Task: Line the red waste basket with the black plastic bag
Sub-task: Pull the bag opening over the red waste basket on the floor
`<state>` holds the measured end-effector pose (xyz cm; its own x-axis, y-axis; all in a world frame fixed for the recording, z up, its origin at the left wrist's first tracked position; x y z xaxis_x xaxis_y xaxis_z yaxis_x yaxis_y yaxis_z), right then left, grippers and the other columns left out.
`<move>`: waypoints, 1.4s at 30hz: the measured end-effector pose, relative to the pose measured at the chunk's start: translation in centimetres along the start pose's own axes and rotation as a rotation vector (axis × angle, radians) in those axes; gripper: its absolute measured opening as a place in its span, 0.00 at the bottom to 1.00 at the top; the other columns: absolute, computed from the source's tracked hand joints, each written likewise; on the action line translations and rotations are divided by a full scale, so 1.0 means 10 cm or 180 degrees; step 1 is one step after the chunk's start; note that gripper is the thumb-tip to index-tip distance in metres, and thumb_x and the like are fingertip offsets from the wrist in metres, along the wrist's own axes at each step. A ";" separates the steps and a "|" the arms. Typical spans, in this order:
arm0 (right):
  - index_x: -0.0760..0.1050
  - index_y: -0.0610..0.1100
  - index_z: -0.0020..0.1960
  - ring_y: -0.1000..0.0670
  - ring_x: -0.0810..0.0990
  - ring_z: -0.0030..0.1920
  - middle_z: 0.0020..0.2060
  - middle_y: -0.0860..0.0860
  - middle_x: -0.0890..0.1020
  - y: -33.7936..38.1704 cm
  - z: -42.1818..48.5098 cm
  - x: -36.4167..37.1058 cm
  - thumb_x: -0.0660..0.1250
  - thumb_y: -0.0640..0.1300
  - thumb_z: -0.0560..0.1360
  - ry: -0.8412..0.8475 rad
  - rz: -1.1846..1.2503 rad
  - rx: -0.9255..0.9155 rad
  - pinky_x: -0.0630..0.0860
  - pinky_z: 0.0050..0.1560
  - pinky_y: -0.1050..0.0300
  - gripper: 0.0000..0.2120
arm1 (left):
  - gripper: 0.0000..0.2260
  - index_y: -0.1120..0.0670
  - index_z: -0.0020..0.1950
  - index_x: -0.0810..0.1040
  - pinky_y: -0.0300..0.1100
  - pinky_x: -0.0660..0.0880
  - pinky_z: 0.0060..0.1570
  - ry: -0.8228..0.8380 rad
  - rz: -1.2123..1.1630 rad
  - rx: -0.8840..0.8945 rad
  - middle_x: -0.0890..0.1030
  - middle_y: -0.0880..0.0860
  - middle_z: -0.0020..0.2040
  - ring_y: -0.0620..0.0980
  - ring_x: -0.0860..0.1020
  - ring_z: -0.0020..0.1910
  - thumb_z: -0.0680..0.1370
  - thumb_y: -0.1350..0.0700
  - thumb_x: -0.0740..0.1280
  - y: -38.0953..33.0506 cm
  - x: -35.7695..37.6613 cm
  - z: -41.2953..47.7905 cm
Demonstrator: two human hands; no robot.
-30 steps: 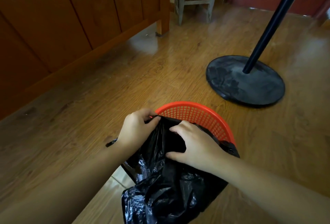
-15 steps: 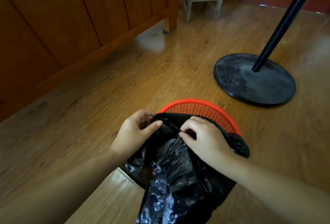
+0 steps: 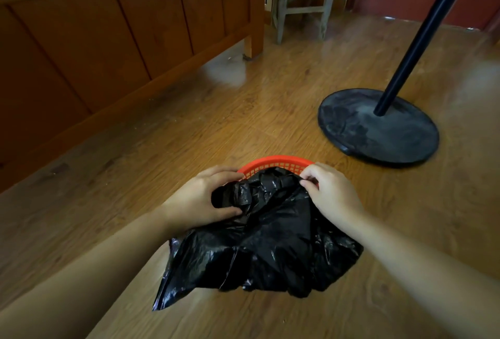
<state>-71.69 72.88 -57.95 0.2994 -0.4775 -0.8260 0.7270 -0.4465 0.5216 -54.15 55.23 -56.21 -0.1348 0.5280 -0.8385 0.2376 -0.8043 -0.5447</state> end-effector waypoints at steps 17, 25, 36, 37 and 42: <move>0.76 0.43 0.41 0.52 0.74 0.44 0.42 0.51 0.75 0.13 0.01 0.10 0.67 0.37 0.72 0.0154 0.0458 -0.0167 0.69 0.42 0.65 0.02 | 0.07 0.47 0.37 0.73 0.30 0.66 0.30 -0.0232 0.0203 -0.0522 0.72 0.40 0.30 0.40 0.72 0.30 0.74 0.51 0.67 0.13 0.07 -0.24; 0.75 0.45 0.46 0.56 0.73 0.48 0.44 0.54 0.74 0.54 0.08 0.23 0.65 0.37 0.73 0.0492 0.0856 -0.0313 0.65 0.44 0.77 0.05 | 0.03 0.47 0.41 0.75 0.36 0.68 0.33 -0.0447 -0.0146 -0.0924 0.77 0.45 0.32 0.43 0.74 0.32 0.75 0.53 0.66 0.21 0.01 -0.33; 0.63 0.50 0.63 0.58 0.67 0.58 0.56 0.56 0.69 1.10 -0.31 0.30 0.66 0.57 0.70 0.0975 0.0520 -0.0813 0.66 0.55 0.64 0.26 | 0.12 0.52 0.32 0.73 0.41 0.67 0.33 -0.1045 -0.1747 -0.1633 0.75 0.51 0.29 0.48 0.71 0.30 0.75 0.57 0.66 0.18 0.07 -0.09; 0.62 0.50 0.63 0.58 0.67 0.58 0.56 0.56 0.69 1.10 -0.28 0.33 0.67 0.56 0.70 0.0836 0.0520 -0.0741 0.66 0.54 0.65 0.26 | 0.12 0.52 0.32 0.73 0.41 0.67 0.33 -0.1024 -0.1816 -0.1663 0.75 0.51 0.29 0.48 0.71 0.30 0.76 0.57 0.65 0.17 0.07 -0.07; 0.67 0.51 0.54 0.54 0.72 0.50 0.47 0.56 0.73 1.04 0.00 0.42 0.66 0.42 0.70 0.0454 0.0670 -0.0382 0.68 0.46 0.63 0.15 | 0.07 0.48 0.38 0.74 0.26 0.67 0.27 -0.0611 -0.1583 -0.1422 0.77 0.45 0.33 0.36 0.73 0.29 0.76 0.51 0.64 0.15 0.00 -0.04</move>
<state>-62.86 66.24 -55.94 0.5294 -0.4350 -0.7283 0.7051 -0.2517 0.6629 -53.38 54.16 -57.05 -0.4883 0.7141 -0.5017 0.4711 -0.2682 -0.8403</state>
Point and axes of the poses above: each hand's wrist, its own z-axis towards the middle knuckle, its own x-axis out of the palm, y = z × x, the point moved 1 cm from there along z, towards the middle knuckle
